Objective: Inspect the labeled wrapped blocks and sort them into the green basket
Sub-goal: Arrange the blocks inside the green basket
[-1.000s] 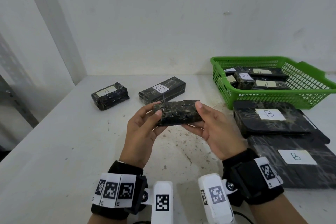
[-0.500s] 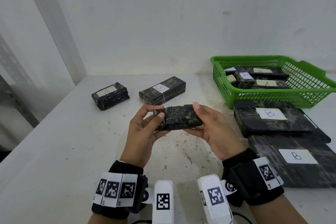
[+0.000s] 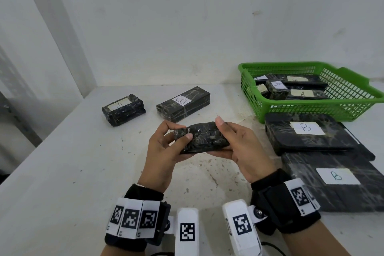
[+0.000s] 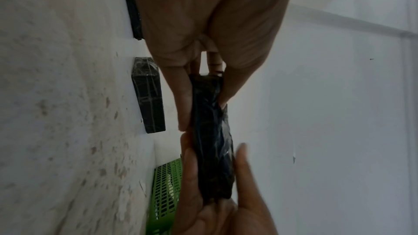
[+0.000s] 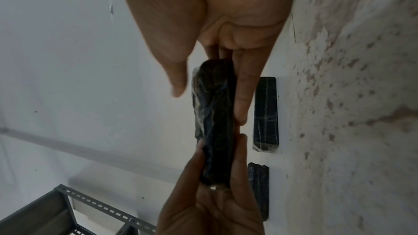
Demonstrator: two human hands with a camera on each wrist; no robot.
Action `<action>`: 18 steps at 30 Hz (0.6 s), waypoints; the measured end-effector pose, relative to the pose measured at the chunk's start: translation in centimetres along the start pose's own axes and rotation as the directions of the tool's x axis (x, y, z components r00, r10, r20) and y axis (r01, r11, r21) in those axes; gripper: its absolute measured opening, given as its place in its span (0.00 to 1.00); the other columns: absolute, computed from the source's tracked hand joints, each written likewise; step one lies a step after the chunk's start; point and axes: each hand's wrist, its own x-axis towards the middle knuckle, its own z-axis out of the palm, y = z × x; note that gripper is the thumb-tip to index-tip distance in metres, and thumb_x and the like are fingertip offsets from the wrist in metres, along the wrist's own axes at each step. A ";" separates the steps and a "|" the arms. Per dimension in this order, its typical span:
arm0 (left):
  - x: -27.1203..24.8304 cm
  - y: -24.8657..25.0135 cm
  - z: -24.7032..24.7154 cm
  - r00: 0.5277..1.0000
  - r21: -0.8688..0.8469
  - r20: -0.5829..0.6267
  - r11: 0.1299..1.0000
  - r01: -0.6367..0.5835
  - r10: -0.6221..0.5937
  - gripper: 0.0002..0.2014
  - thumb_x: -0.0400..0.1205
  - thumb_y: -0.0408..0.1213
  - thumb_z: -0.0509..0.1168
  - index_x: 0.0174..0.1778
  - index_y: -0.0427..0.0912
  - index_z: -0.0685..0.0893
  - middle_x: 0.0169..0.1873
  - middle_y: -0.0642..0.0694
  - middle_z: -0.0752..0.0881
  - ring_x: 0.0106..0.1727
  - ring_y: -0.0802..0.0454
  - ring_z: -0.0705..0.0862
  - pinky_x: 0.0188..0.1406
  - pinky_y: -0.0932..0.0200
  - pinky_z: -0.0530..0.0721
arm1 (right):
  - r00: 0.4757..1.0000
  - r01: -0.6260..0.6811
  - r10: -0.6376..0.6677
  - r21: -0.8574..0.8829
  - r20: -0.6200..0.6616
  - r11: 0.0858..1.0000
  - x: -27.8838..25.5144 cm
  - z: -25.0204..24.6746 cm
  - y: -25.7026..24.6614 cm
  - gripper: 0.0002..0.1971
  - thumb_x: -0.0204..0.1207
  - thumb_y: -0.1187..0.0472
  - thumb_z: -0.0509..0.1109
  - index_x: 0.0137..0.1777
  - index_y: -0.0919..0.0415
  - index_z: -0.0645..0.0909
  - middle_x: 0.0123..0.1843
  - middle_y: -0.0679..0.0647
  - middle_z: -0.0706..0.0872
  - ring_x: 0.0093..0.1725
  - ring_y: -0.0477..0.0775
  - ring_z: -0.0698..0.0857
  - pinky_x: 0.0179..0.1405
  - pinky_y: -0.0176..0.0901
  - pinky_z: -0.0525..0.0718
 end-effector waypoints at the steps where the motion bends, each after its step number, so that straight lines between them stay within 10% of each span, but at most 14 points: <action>1: 0.0 0.0 0.1 1.000 -0.015 0.022 1.000 0.023 -0.022 0.08 0.79 0.22 0.67 0.44 0.40 0.79 0.42 0.38 0.87 0.40 0.47 0.91 0.34 0.57 0.89 | 0.999 0.020 -0.020 0.001 -0.027 1.000 0.1 -0.1 0.1 0.17 0.72 0.50 0.73 0.51 0.65 0.87 0.45 0.60 0.92 0.45 0.56 0.93 0.38 0.44 0.91; 8: -0.1 -0.5 0.3 0.997 0.004 0.073 0.999 0.033 -0.033 0.17 0.66 0.29 0.75 0.48 0.40 0.81 0.42 0.43 0.91 0.43 0.45 0.91 0.39 0.57 0.89 | 0.991 0.053 -0.054 -0.016 -0.122 0.998 0.4 -0.5 0.4 0.06 0.79 0.63 0.72 0.49 0.66 0.87 0.44 0.61 0.92 0.41 0.56 0.92 0.32 0.45 0.91; 13: 0.0 -0.4 -0.1 1.000 0.024 0.022 1.000 -0.010 0.010 0.13 0.67 0.28 0.73 0.44 0.42 0.79 0.41 0.43 0.91 0.45 0.42 0.92 0.37 0.55 0.90 | 0.999 -0.013 0.014 0.015 -0.034 1.000 0.2 -0.2 0.3 0.21 0.67 0.52 0.78 0.53 0.67 0.87 0.47 0.60 0.93 0.46 0.57 0.93 0.35 0.44 0.91; 18: -0.2 -0.1 0.4 0.995 -0.023 0.070 0.997 0.074 -0.073 0.19 0.67 0.27 0.79 0.50 0.37 0.79 0.42 0.40 0.90 0.44 0.43 0.92 0.38 0.57 0.89 | 0.995 0.038 -0.038 -0.001 -0.093 0.999 0.3 -0.5 0.5 0.06 0.74 0.67 0.76 0.50 0.67 0.87 0.43 0.59 0.93 0.40 0.53 0.92 0.32 0.43 0.90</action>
